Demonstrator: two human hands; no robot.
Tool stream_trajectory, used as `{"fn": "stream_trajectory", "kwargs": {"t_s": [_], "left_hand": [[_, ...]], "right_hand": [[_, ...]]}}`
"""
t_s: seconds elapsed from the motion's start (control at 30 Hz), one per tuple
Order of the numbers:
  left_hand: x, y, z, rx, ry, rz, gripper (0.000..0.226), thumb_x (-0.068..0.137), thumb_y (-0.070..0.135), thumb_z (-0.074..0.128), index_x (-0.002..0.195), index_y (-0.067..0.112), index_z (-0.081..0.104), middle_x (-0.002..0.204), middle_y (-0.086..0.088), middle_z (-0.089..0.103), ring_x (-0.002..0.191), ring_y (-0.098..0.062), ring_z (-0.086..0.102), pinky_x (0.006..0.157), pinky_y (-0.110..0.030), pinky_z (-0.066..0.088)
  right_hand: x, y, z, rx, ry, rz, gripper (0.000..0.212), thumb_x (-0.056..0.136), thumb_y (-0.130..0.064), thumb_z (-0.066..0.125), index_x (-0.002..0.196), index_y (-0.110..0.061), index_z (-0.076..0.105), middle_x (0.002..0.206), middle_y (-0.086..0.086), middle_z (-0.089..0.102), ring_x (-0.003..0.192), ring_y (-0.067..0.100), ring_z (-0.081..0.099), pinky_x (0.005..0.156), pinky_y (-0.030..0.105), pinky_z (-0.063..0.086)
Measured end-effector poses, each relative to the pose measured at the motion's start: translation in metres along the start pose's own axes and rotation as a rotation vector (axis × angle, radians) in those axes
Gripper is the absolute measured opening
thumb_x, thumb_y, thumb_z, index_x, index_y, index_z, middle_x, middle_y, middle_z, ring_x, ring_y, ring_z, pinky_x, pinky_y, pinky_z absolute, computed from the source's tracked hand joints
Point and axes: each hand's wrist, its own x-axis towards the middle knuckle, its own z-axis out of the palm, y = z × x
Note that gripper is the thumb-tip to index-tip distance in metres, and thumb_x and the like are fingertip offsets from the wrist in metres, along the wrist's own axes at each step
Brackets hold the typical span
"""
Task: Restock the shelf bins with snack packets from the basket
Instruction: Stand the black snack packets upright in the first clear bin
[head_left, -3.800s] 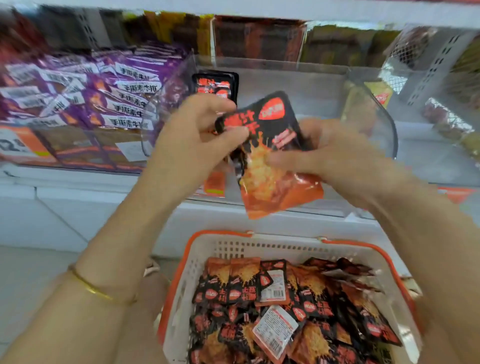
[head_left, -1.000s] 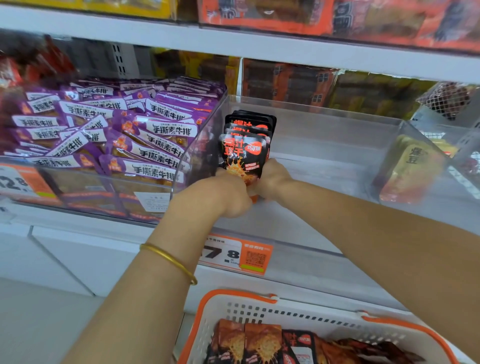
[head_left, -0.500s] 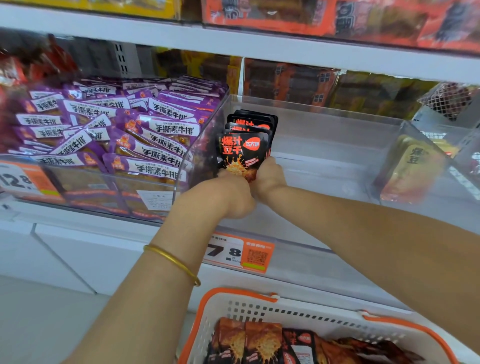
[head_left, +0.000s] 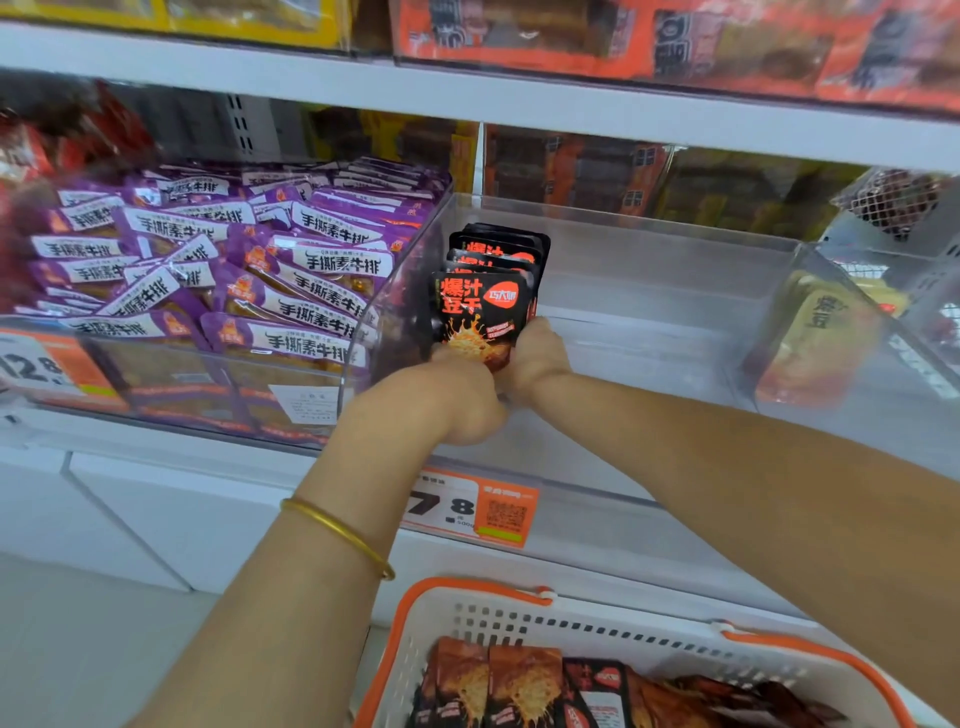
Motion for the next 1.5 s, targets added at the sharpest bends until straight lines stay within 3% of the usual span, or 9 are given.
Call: {"fn": "stream_trajectory", "kwargs": {"t_s": [0.1, 0.27, 0.4, 0.53, 0.73, 0.93, 1.3, 1.43, 1.5], "left_hand": [[0.01, -0.004, 0.005, -0.039, -0.022, 0.023, 0.048, 0.101, 0.03, 0.035, 0.141, 0.003, 0.034, 0.145, -0.016, 0.029, 0.126, -0.027, 0.038, 0.104, -0.032, 0.032], [0.007, -0.003, 0.004, -0.039, -0.016, 0.038, 0.044, 0.102, 0.027, 0.034, 0.138, 0.002, 0.036, 0.143, -0.017, 0.031, 0.124, -0.028, 0.04, 0.101, -0.03, 0.032], [0.004, -0.002, 0.003, -0.042, -0.029, 0.032, 0.045, 0.102, 0.03, 0.033, 0.138, 0.002, 0.036, 0.146, -0.02, 0.026, 0.125, -0.029, 0.038, 0.101, -0.032, 0.032], [0.0, -0.001, 0.006, -0.067, 0.035, 0.045, 0.04, 0.101, 0.031, 0.035, 0.129, 0.003, 0.045, 0.14, -0.018, 0.036, 0.12, -0.029, 0.043, 0.098, -0.031, 0.035], [-0.014, -0.004, 0.012, -0.151, 0.178, 0.127, 0.037, 0.098, 0.026, 0.043, 0.127, 0.004, 0.047, 0.132, -0.011, 0.037, 0.121, -0.029, 0.042, 0.103, -0.037, 0.035], [-0.022, -0.01, 0.022, -0.178, 0.268, 0.165, 0.038, 0.096, 0.027, 0.044, 0.129, 0.01, 0.05, 0.13, -0.008, 0.041, 0.117, -0.027, 0.047, 0.1, -0.04, 0.04], [-0.021, -0.01, 0.02, -0.189, 0.319, 0.16, 0.033, 0.098, 0.03, 0.043, 0.119, 0.008, 0.054, 0.122, -0.008, 0.044, 0.113, -0.026, 0.048, 0.097, -0.038, 0.042], [-0.032, -0.009, 0.02, -0.26, 0.481, 0.198, 0.024, 0.096, 0.026, 0.045, 0.101, 0.008, 0.058, 0.109, -0.006, 0.048, 0.106, -0.025, 0.051, 0.091, -0.038, 0.043], [-0.047, -0.007, 0.021, -0.329, 0.653, 0.209, 0.02, 0.095, 0.024, 0.046, 0.099, 0.01, 0.061, 0.103, -0.003, 0.05, 0.098, -0.021, 0.051, 0.085, -0.035, 0.043]], "right_hand": [[-0.002, -0.001, 0.001, 0.073, -0.016, 0.013, 0.046, 0.08, -0.014, 0.07, 0.117, -0.005, 0.043, 0.127, 0.016, 0.051, 0.109, 0.025, 0.052, 0.088, 0.03, 0.043], [-0.003, -0.001, -0.003, 0.106, 0.004, 0.009, 0.046, 0.078, -0.015, 0.073, 0.102, -0.009, 0.034, 0.126, 0.016, 0.052, 0.117, 0.028, 0.051, 0.092, 0.033, 0.044], [-0.004, 0.0, -0.003, 0.119, -0.002, 0.036, 0.056, 0.073, -0.013, 0.079, 0.113, -0.006, 0.04, 0.125, 0.014, 0.054, 0.117, 0.029, 0.053, 0.09, 0.034, 0.046], [-0.004, 0.0, -0.002, 0.112, -0.009, 0.033, 0.051, 0.074, -0.011, 0.076, 0.11, -0.006, 0.04, 0.124, 0.016, 0.055, 0.115, 0.03, 0.054, 0.088, 0.034, 0.045], [-0.002, -0.011, -0.002, 0.196, 0.053, 0.078, 0.034, 0.095, -0.006, 0.044, 0.128, 0.003, 0.041, 0.131, 0.018, 0.051, 0.118, 0.031, 0.051, 0.086, 0.032, 0.041], [-0.002, -0.012, 0.004, 0.13, 0.042, 0.099, 0.061, 0.082, -0.016, 0.069, 0.131, 0.0, 0.035, 0.134, 0.018, 0.042, 0.121, 0.035, 0.05, 0.095, 0.039, 0.042], [0.003, -0.004, 0.001, 0.073, 0.004, 0.059, 0.058, 0.08, -0.016, 0.071, 0.127, 0.0, 0.041, 0.129, 0.016, 0.052, 0.12, 0.03, 0.051, 0.092, 0.033, 0.044], [0.001, -0.005, -0.006, 0.005, -0.062, 0.092, 0.059, 0.078, -0.02, 0.073, 0.125, 0.002, 0.045, 0.122, 0.014, 0.058, 0.111, 0.026, 0.059, 0.084, 0.033, 0.051], [-0.009, -0.008, -0.02, -0.191, -0.138, 0.052, 0.039, 0.08, -0.021, 0.072, 0.108, 0.0, 0.054, 0.115, 0.012, 0.064, 0.106, 0.021, 0.064, 0.084, 0.029, 0.054]]}}
